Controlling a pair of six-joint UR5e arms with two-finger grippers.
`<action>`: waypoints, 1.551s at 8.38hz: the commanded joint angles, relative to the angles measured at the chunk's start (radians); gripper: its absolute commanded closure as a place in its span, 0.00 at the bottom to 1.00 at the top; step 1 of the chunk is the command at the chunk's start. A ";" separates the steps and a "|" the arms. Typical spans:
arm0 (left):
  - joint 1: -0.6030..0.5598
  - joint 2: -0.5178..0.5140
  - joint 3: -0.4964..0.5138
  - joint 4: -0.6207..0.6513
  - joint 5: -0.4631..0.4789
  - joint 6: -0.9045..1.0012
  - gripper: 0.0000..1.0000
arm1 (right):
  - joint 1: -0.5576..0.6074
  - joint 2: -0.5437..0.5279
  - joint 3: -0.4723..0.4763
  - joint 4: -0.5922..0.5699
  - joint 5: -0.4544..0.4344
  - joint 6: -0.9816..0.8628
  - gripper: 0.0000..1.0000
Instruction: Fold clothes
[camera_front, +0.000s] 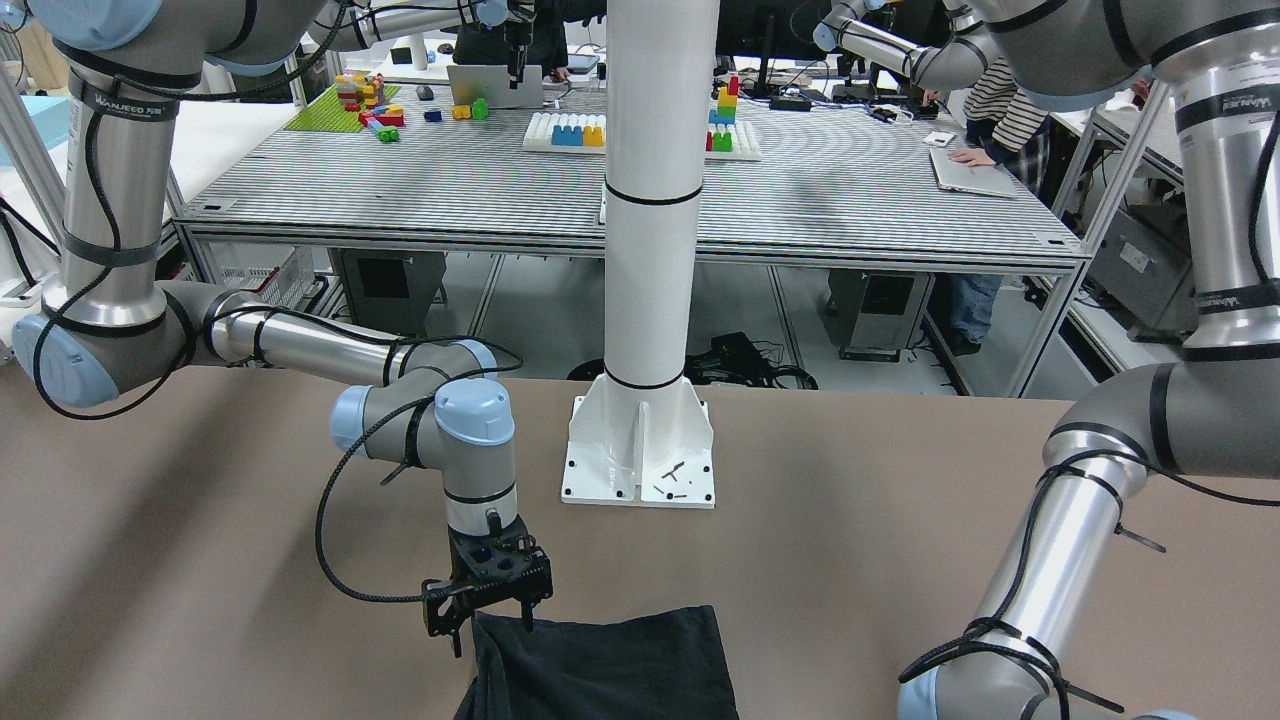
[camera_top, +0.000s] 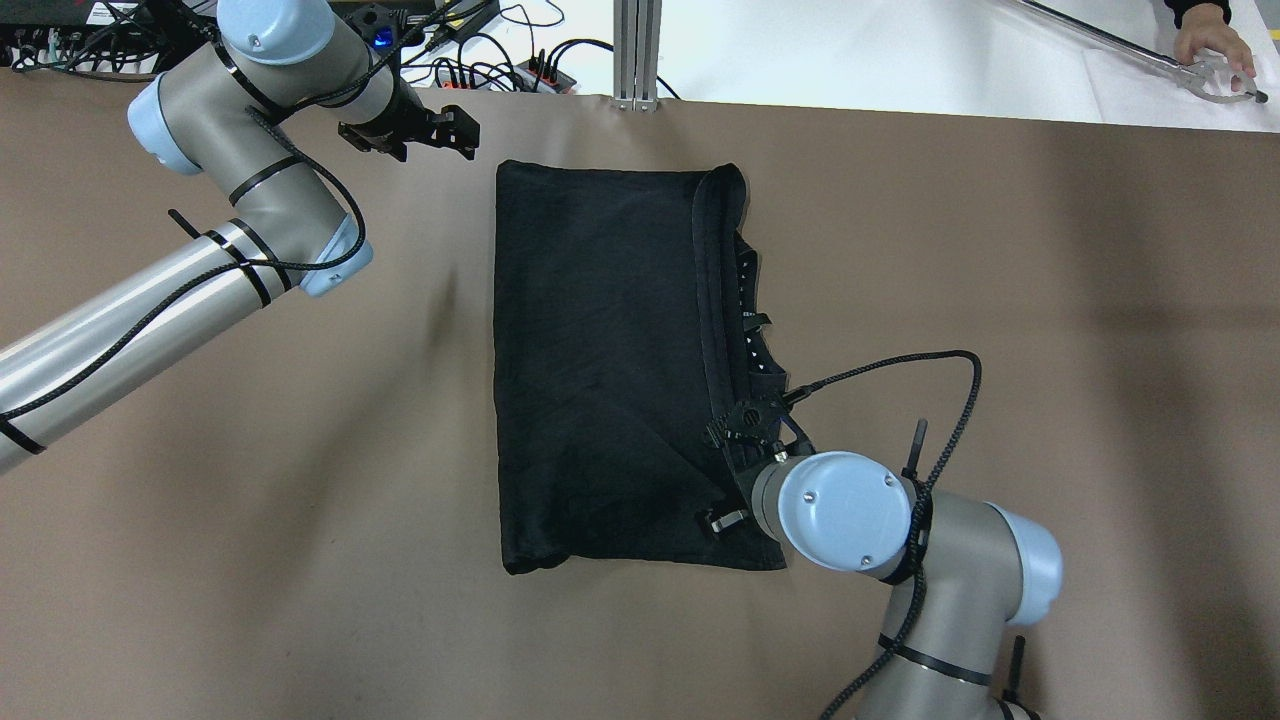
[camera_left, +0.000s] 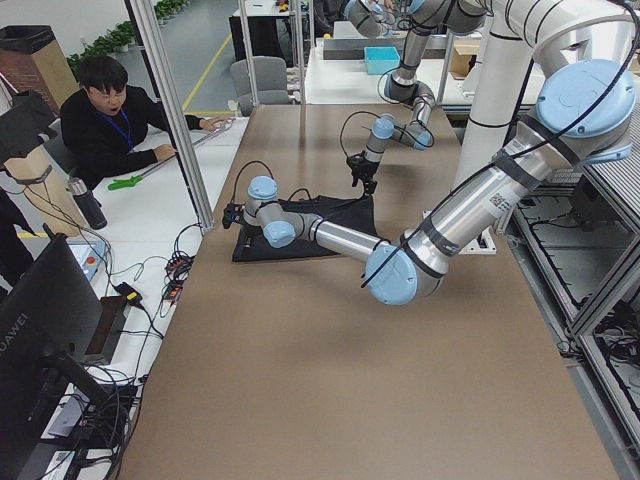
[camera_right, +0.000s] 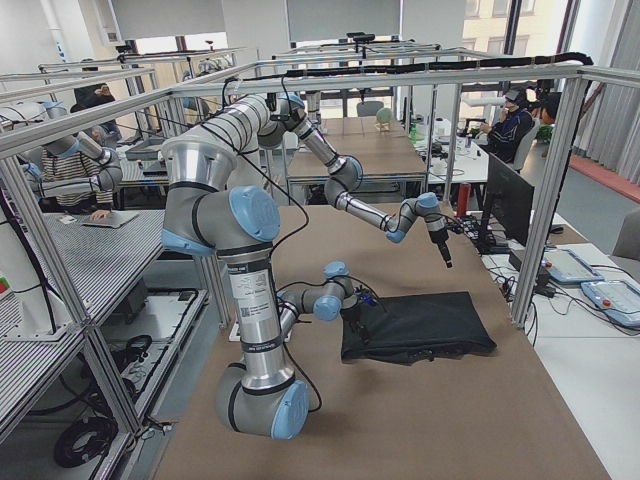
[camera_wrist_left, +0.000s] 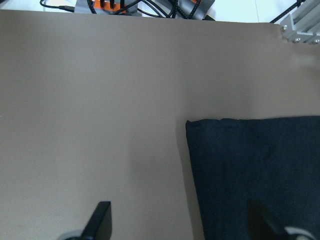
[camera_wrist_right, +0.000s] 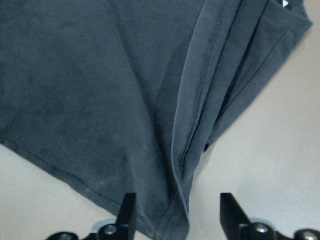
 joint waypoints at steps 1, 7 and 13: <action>0.001 0.001 -0.001 0.000 0.001 -0.001 0.05 | 0.049 0.119 -0.182 0.005 -0.001 -0.010 0.07; 0.002 0.001 0.001 0.000 0.001 -0.001 0.05 | 0.057 0.078 -0.198 0.008 -0.002 -0.124 0.07; 0.007 -0.001 0.002 0.002 0.001 0.001 0.05 | 0.196 -0.031 -0.192 0.107 0.076 -0.282 0.07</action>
